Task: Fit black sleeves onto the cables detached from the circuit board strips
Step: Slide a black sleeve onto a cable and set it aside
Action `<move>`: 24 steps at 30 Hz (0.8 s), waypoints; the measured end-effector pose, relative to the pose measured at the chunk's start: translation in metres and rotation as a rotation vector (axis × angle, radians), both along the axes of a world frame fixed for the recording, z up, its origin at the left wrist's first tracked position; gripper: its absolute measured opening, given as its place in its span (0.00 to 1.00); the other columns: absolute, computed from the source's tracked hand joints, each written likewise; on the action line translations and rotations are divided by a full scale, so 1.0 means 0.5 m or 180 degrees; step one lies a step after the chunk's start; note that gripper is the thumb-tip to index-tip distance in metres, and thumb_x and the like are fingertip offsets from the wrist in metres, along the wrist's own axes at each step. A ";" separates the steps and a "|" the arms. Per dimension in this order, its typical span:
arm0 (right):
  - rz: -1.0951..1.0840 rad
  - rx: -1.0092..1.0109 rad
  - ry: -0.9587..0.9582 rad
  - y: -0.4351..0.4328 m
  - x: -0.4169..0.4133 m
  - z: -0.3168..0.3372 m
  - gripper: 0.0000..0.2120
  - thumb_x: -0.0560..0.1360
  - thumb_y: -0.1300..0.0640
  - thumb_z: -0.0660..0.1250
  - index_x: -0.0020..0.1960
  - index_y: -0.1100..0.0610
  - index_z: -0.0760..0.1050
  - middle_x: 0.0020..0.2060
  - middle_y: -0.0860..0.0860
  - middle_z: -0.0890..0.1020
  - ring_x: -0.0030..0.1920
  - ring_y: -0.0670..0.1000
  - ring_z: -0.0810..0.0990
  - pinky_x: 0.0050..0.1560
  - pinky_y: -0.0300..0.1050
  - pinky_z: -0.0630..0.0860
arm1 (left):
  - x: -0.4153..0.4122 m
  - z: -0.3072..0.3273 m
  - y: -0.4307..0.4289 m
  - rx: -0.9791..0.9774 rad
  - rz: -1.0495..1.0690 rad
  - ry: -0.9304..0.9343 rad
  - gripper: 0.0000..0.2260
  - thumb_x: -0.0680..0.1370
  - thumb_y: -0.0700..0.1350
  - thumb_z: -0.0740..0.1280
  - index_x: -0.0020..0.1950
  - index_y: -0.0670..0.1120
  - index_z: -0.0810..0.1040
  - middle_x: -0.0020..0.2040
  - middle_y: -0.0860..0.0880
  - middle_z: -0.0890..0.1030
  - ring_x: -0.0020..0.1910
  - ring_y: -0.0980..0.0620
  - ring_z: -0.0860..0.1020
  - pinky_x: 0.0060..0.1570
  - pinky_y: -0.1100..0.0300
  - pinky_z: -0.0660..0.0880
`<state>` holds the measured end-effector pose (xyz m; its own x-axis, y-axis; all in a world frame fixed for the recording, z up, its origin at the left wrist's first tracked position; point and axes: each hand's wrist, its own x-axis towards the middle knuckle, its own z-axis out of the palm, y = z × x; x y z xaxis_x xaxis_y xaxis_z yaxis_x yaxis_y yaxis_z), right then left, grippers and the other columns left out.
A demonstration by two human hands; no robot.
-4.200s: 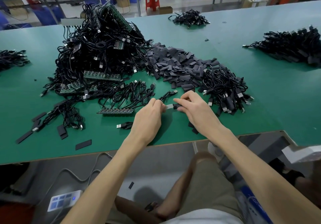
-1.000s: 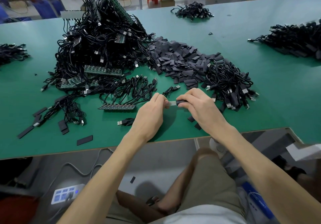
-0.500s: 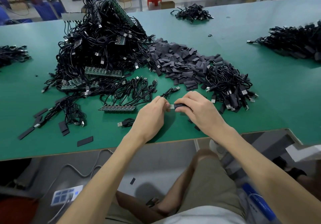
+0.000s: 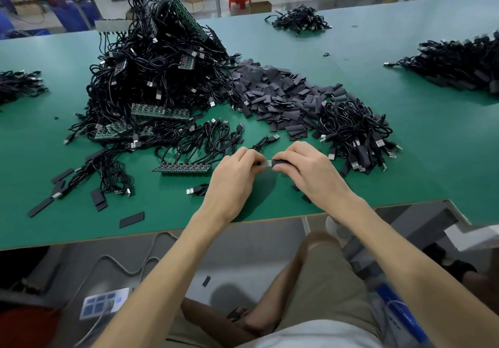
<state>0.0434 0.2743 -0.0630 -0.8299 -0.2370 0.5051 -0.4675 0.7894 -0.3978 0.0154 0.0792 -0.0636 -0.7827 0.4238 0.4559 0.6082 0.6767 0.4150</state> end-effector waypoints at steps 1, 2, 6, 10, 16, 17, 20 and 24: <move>0.0046 0.0026 -0.0028 0.002 -0.001 -0.002 0.10 0.80 0.57 0.71 0.57 0.63 0.82 0.47 0.55 0.80 0.49 0.56 0.79 0.54 0.51 0.77 | 0.000 -0.001 -0.002 0.0009 -0.0031 0.0039 0.04 0.82 0.43 0.68 0.54 0.44 0.80 0.50 0.49 0.81 0.44 0.45 0.77 0.47 0.48 0.74; 0.0092 0.0035 -0.0057 0.003 -0.002 -0.003 0.10 0.80 0.57 0.71 0.57 0.63 0.82 0.47 0.55 0.80 0.49 0.56 0.79 0.54 0.50 0.76 | 0.000 -0.002 -0.003 0.0011 -0.0071 0.0044 0.03 0.81 0.42 0.68 0.53 0.44 0.80 0.49 0.50 0.81 0.43 0.46 0.77 0.47 0.48 0.75; 0.0202 0.0038 -0.0112 0.007 -0.004 -0.007 0.10 0.80 0.57 0.71 0.57 0.62 0.82 0.47 0.53 0.80 0.49 0.53 0.77 0.54 0.43 0.73 | -0.002 -0.005 -0.004 0.0047 -0.0171 -0.0036 0.02 0.81 0.41 0.69 0.52 0.45 0.81 0.48 0.52 0.80 0.43 0.45 0.78 0.45 0.47 0.76; 0.0112 0.0067 -0.0047 0.004 -0.005 -0.007 0.10 0.80 0.57 0.71 0.57 0.62 0.83 0.46 0.54 0.80 0.49 0.55 0.78 0.54 0.46 0.75 | -0.001 -0.002 -0.002 0.0056 -0.0136 0.0085 0.03 0.80 0.42 0.70 0.52 0.45 0.82 0.48 0.51 0.81 0.43 0.44 0.78 0.46 0.48 0.75; 0.0130 0.0099 -0.0067 0.004 -0.002 -0.006 0.10 0.80 0.57 0.70 0.57 0.63 0.83 0.46 0.55 0.80 0.49 0.55 0.78 0.54 0.45 0.74 | 0.003 -0.004 -0.002 0.0059 -0.0169 0.0066 0.04 0.81 0.42 0.70 0.53 0.44 0.82 0.48 0.50 0.81 0.43 0.44 0.78 0.46 0.46 0.76; 0.0159 0.0098 -0.0070 0.005 -0.001 -0.005 0.10 0.80 0.57 0.70 0.57 0.63 0.83 0.46 0.55 0.80 0.48 0.55 0.78 0.53 0.45 0.74 | 0.004 -0.004 -0.002 0.0059 -0.0182 0.0055 0.04 0.81 0.42 0.70 0.53 0.44 0.82 0.48 0.50 0.81 0.43 0.44 0.78 0.46 0.46 0.76; 0.0207 0.0074 -0.0063 0.007 -0.001 -0.005 0.10 0.80 0.58 0.70 0.57 0.63 0.82 0.46 0.55 0.80 0.49 0.54 0.77 0.54 0.44 0.73 | 0.004 -0.002 -0.002 0.0128 -0.0129 0.0048 0.03 0.79 0.42 0.71 0.52 0.45 0.82 0.48 0.53 0.82 0.43 0.47 0.77 0.47 0.47 0.75; 0.0113 0.0024 -0.0011 0.004 -0.004 -0.008 0.10 0.81 0.56 0.69 0.57 0.62 0.82 0.47 0.54 0.80 0.50 0.54 0.78 0.55 0.45 0.74 | 0.004 -0.002 -0.001 0.0252 0.0035 0.0049 0.06 0.79 0.45 0.72 0.54 0.46 0.83 0.49 0.53 0.84 0.44 0.55 0.73 0.48 0.51 0.74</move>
<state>0.0415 0.2763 -0.0672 -0.8227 -0.2701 0.5002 -0.4940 0.7752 -0.3937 0.0176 0.0787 -0.0646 -0.7797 0.3774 0.4997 0.6076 0.6488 0.4581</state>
